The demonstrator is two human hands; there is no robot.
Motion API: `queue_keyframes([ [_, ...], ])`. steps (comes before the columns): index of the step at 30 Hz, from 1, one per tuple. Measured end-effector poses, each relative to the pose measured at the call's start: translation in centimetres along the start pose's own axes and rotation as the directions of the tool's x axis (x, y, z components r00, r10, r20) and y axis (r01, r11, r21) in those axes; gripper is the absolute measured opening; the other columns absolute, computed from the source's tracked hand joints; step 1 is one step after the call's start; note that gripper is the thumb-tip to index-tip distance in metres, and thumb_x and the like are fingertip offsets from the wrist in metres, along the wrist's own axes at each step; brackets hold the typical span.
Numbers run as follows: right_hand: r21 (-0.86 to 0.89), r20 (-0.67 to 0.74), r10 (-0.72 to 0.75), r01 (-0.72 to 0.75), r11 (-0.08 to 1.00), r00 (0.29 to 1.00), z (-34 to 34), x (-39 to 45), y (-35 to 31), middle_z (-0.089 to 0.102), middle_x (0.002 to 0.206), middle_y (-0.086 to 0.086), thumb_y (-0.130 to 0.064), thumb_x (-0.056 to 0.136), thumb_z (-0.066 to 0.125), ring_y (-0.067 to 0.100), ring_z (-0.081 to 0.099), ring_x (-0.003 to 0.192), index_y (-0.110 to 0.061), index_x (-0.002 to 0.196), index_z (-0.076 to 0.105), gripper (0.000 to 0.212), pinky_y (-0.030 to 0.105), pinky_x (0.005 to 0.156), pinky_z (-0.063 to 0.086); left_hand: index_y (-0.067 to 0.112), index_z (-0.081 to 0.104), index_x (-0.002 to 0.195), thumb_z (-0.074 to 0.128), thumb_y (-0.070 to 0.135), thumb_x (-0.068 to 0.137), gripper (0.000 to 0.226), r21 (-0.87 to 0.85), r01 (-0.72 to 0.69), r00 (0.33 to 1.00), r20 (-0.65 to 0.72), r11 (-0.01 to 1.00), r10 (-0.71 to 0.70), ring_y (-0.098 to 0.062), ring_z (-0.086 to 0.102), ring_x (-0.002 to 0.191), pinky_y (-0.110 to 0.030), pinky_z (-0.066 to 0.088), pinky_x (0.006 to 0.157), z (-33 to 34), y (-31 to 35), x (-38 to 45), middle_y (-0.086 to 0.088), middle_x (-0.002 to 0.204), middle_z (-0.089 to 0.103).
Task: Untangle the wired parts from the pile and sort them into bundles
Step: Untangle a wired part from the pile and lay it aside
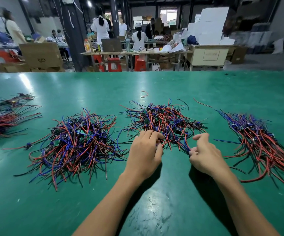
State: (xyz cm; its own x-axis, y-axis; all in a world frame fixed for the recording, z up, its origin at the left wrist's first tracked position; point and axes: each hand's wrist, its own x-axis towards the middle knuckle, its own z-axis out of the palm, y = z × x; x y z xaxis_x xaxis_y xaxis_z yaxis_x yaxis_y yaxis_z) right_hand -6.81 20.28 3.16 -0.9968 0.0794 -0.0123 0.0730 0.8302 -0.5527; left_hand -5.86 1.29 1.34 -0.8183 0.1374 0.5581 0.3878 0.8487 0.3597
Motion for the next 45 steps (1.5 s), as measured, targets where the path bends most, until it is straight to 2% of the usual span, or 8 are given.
queue_keyframes([
  [3,0.382,0.049,0.014,-0.032,0.924,0.999,-0.2,0.0,-0.4,0.062,0.089,-0.002,-0.005,0.098,0.057,0.025,0.063,0.086,-0.014,0.128,0.033,0.039,0.035,0.079,0.050,0.024,0.074,0.097,0.056,0.029,0.095,0.019,-0.103,0.041,0.999,0.016,0.994,-0.039,-0.013,0.061,0.090,-0.035,0.045,0.085,0.4,0.7,-0.2,0.008,0.094,0.072],
  [6,0.783,0.128,-0.014,-0.092,0.615,0.992,0.0,-0.4,-1.5,0.065,0.090,0.009,0.004,0.097,0.059,0.019,0.065,0.072,-0.012,0.128,0.032,0.044,0.024,0.064,0.057,0.019,0.078,0.088,0.053,0.039,0.099,0.033,-0.400,0.233,0.970,0.162,0.886,-0.182,-0.005,0.060,0.065,-0.028,0.047,0.066,0.9,1.7,-0.2,0.006,0.079,0.074],
  [13,0.840,-0.053,-0.170,0.136,0.526,0.984,1.1,-1.0,-2.9,0.075,0.088,0.014,0.008,0.084,0.074,0.018,0.071,0.066,-0.015,0.118,0.037,0.055,0.024,0.067,0.060,0.001,0.075,0.104,0.052,0.028,0.104,0.036,-0.797,0.552,0.829,0.493,0.243,-0.265,-0.016,0.070,0.081,-0.023,0.051,0.065,-0.3,2.1,0.8,-0.014,0.099,0.076],
  [15,0.835,-0.067,-0.197,0.163,0.526,0.978,1.1,-0.9,-2.8,0.077,0.084,0.013,0.007,0.079,0.079,0.018,0.073,0.069,-0.015,0.113,0.041,0.056,0.022,0.063,0.057,0.006,0.074,0.109,0.052,0.027,0.104,0.031,-0.819,0.543,0.830,0.491,0.182,-0.264,-0.016,0.071,0.088,-0.021,0.054,0.070,-0.7,1.9,0.8,-0.014,0.105,0.076],
  [21,0.747,-0.104,-0.201,0.210,0.631,0.974,1.1,-0.5,-2.4,0.072,0.065,0.002,-0.040,0.072,0.090,0.006,0.062,0.059,-0.021,0.092,0.063,0.038,0.019,0.057,0.046,0.005,0.073,0.105,0.051,0.019,0.104,0.026,-0.864,0.458,0.872,0.391,0.209,-0.293,-0.013,0.070,0.079,-0.022,0.056,0.076,-0.7,1.7,1.0,-0.007,0.091,0.076],
  [24,0.759,-0.105,-0.059,0.118,0.641,0.993,0.7,0.2,-2.2,0.063,0.061,-0.003,-0.064,0.082,0.068,0.011,0.047,0.054,-0.024,0.081,0.073,0.040,0.026,0.052,0.038,0.006,0.075,0.108,0.055,0.020,0.103,0.025,-0.833,0.450,0.891,0.396,0.322,-0.223,-0.009,0.060,0.068,-0.018,0.048,0.067,-1.0,1.5,0.9,-0.001,0.078,0.071],
  [30,0.876,0.023,-0.048,0.003,0.482,0.999,1.1,-0.1,-2.4,0.062,0.068,0.009,-0.041,0.089,0.072,0.016,0.055,0.046,-0.011,0.086,0.074,0.030,0.025,0.040,0.048,0.001,0.076,0.099,0.063,0.021,0.099,0.024,-0.733,0.517,0.834,0.548,0.442,-0.066,-0.009,0.060,0.061,-0.015,0.046,0.057,-1.0,1.7,0.3,-0.004,0.078,0.075],
  [45,0.967,-0.014,-0.013,0.016,0.253,1.000,0.3,0.4,-2.3,0.067,0.068,-0.010,-0.021,0.103,0.053,0.002,0.057,0.056,-0.017,0.099,0.068,0.016,0.016,0.054,0.048,0.006,0.067,0.089,0.049,0.022,0.106,0.028,-0.636,0.702,0.712,0.605,0.322,-0.357,-0.018,0.068,0.055,-0.024,0.057,0.056,-1.3,0.8,0.8,-0.010,0.073,0.073],
])
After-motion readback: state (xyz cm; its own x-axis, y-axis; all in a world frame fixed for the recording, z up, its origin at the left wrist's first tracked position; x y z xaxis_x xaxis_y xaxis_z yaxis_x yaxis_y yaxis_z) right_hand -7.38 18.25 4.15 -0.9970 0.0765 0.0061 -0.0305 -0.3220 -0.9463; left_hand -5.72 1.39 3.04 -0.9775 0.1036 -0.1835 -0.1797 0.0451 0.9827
